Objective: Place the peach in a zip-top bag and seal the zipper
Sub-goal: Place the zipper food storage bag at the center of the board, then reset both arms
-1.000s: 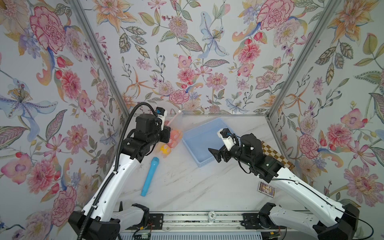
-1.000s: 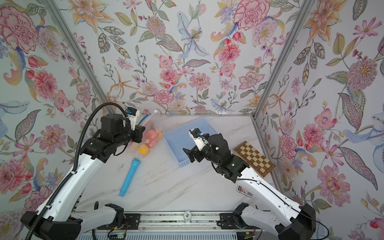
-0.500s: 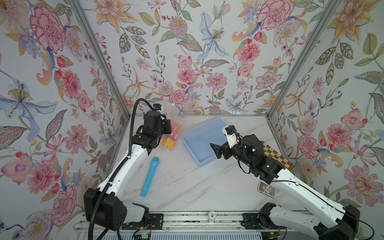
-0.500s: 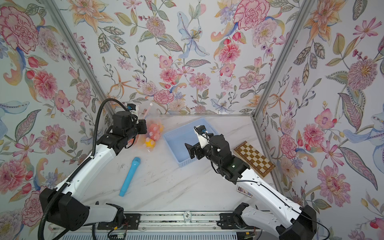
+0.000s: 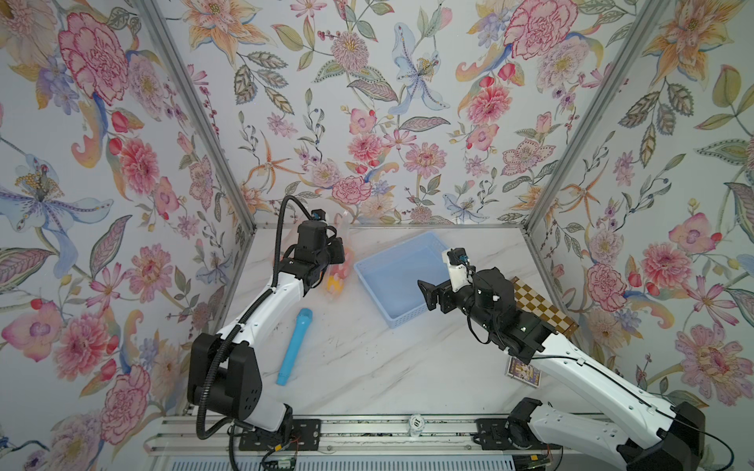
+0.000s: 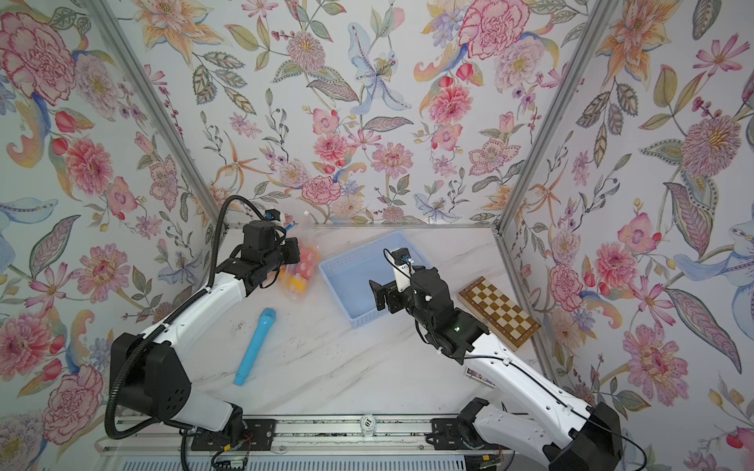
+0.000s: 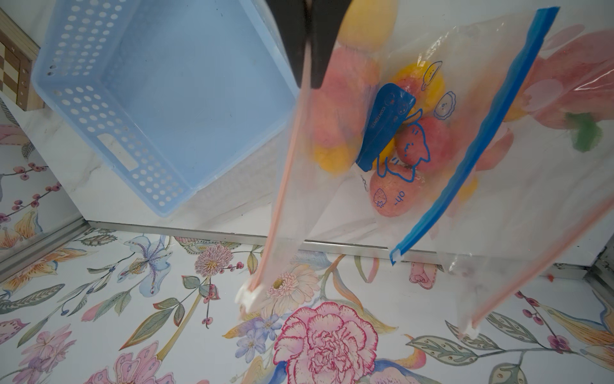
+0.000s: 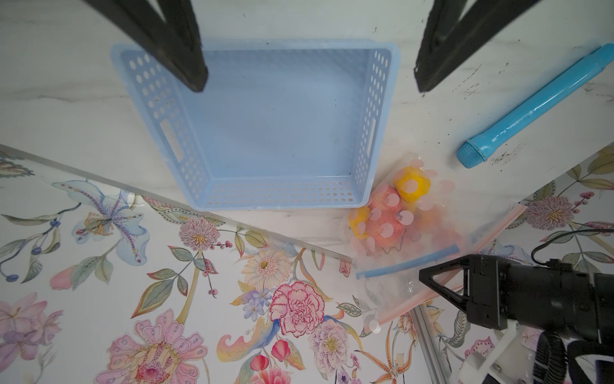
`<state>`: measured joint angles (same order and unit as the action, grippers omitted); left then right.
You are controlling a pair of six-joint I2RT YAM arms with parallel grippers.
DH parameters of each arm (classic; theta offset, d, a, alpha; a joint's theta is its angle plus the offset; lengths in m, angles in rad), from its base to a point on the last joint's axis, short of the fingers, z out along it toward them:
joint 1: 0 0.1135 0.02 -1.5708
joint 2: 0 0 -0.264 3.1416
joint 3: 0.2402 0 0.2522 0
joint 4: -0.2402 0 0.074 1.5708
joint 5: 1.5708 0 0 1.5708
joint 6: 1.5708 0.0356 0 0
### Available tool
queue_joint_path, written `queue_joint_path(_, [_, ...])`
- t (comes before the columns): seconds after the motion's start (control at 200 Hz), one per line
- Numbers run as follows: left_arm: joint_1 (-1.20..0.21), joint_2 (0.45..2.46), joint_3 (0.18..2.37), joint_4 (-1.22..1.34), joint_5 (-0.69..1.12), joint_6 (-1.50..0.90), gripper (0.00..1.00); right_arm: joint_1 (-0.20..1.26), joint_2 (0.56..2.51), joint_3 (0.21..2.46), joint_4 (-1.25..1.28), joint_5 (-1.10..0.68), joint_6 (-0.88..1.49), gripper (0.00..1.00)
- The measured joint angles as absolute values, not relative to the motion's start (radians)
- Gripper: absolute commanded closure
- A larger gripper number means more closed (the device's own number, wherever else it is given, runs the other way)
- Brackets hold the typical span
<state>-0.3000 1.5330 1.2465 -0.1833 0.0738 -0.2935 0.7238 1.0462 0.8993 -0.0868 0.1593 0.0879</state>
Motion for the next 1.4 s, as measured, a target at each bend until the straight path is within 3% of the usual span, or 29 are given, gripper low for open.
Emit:
queue_joint_path(0.075, [-0.300, 1.552, 1.247, -0.184, 0.097, -0.293, 0.93, 0.724, 1.037, 0.895, -0.084, 0.173, 0.088, 0.01])
queue_joint_path(0.25, [-0.299, 1.605, 1.266, -0.201, 0.128, -0.278, 0.66, 0.724, 1.016, 0.879, -0.083, 0.203, 0.093, 0.01])
queue_joint_path(0.44, [-0.299, 1.592, 1.283, -0.234, 0.135, -0.268, 0.54, 0.724, 1.002, 0.854, -0.084, 0.248, 0.095, 0.01])
queue_joint_path(0.525, [-0.299, 1.545, 1.280, -0.253, 0.135, -0.260, 0.50, 0.722, 0.984, 0.840, -0.084, 0.282, 0.095, 0.01])
queue_joint_path(0.681, [-0.299, 1.346, 1.205, -0.236, 0.120, -0.258, 0.32, 0.713, 0.936, 0.818, -0.084, 0.360, 0.102, 0.01])
queue_joint_path(0.871, [-0.299, 1.058, 1.005, -0.159, 0.041, -0.261, 0.29, 0.706, 0.845, 0.754, -0.083, 0.470, 0.129, 0.01])
queue_joint_path(1.141, [-0.299, 0.726, 0.622, -0.034, -0.173, -0.298, 0.01, 0.673, 0.707, 0.600, -0.083, 0.618, 0.167, 0.01])
queue_joint_path(1.401, [-0.298, 0.617, 0.335, 0.204, -0.384, -0.278, 0.01, 0.579, 0.675, 0.489, -0.075, 0.708, 0.177, 0.01])
